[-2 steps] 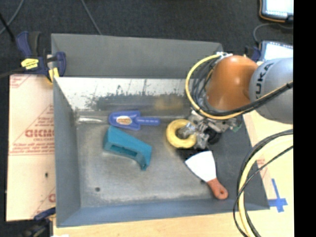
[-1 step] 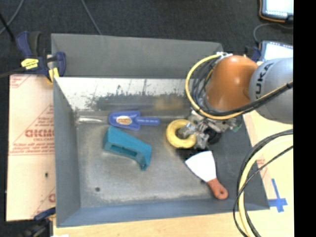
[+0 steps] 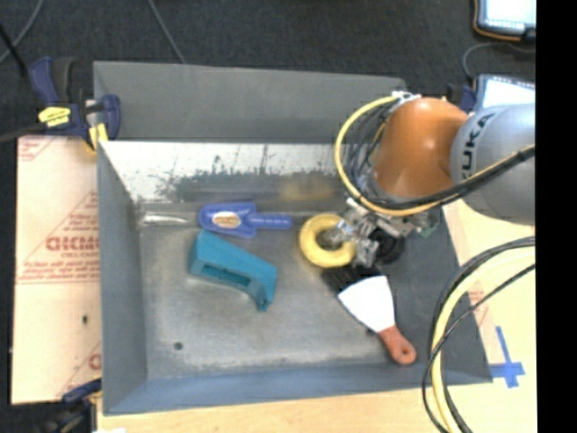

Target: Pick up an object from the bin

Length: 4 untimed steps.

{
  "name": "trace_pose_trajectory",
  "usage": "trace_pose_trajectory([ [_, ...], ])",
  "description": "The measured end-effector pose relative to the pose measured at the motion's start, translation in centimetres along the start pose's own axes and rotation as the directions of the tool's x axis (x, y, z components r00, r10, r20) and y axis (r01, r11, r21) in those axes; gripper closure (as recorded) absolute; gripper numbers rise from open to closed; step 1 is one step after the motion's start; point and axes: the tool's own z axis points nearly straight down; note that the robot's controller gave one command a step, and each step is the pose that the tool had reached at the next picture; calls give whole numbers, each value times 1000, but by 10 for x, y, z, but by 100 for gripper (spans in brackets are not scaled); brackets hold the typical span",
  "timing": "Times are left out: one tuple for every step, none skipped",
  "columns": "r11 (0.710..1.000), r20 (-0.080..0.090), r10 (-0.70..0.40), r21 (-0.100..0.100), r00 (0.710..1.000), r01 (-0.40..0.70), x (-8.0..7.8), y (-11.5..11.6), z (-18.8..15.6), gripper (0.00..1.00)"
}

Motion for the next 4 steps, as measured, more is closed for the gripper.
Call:
trace_pose_trajectory([
  [1000, 0, 0, 0, 1000, 0, 0, 0, 0, 100],
  [1000, 2, -2, 3, 1000, 2, -1, 0, -7, 100],
  [1000, 5, 0, 7, 1000, 0, -3, -3, -8, 100],
  [1000, 10, -9, 14, 1000, 9, -12, -3, -1, 100],
])
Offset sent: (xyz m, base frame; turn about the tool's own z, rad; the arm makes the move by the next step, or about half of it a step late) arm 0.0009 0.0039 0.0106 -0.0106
